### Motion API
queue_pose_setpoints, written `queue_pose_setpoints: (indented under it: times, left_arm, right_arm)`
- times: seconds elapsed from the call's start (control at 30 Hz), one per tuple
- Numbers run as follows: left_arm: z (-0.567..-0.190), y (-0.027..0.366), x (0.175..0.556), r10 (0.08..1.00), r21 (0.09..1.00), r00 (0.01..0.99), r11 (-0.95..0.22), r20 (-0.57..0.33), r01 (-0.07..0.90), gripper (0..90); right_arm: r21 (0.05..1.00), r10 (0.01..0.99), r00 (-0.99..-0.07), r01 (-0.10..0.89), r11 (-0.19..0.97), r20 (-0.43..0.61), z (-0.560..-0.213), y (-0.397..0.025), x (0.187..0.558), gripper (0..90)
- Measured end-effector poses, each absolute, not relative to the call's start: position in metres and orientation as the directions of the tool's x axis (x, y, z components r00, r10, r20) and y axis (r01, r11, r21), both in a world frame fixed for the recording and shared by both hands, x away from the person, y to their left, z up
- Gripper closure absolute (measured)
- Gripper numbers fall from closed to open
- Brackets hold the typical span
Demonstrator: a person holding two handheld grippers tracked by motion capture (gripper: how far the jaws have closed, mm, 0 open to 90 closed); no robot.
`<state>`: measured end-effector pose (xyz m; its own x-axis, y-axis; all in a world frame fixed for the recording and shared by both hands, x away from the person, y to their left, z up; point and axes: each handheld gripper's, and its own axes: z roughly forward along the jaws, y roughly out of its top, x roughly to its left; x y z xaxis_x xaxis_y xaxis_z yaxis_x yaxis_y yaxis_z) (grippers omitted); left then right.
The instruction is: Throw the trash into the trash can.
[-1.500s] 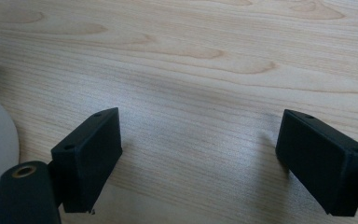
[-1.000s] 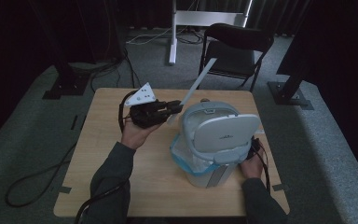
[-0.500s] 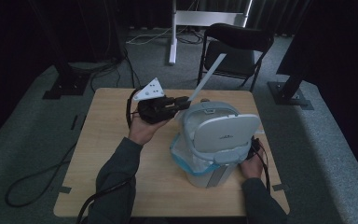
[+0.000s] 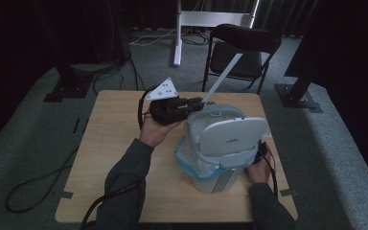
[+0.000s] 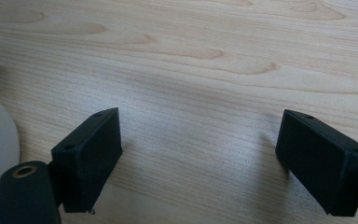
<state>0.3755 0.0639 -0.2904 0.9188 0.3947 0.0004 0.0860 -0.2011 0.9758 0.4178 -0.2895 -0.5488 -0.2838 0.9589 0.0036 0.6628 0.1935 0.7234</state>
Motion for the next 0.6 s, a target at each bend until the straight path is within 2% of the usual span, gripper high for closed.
queue_pose_setpoints:
  times: [0.6]
  left_arm:
    - [-0.290, 0.047, 0.374, 0.357, 0.977, 0.934, -0.197, -0.005, 0.080, 78.7]
  right_arm:
    - [0.724, 0.958, -0.286, 0.662, 0.195, 0.003, -0.549, -0.289, 0.418, 13.2]
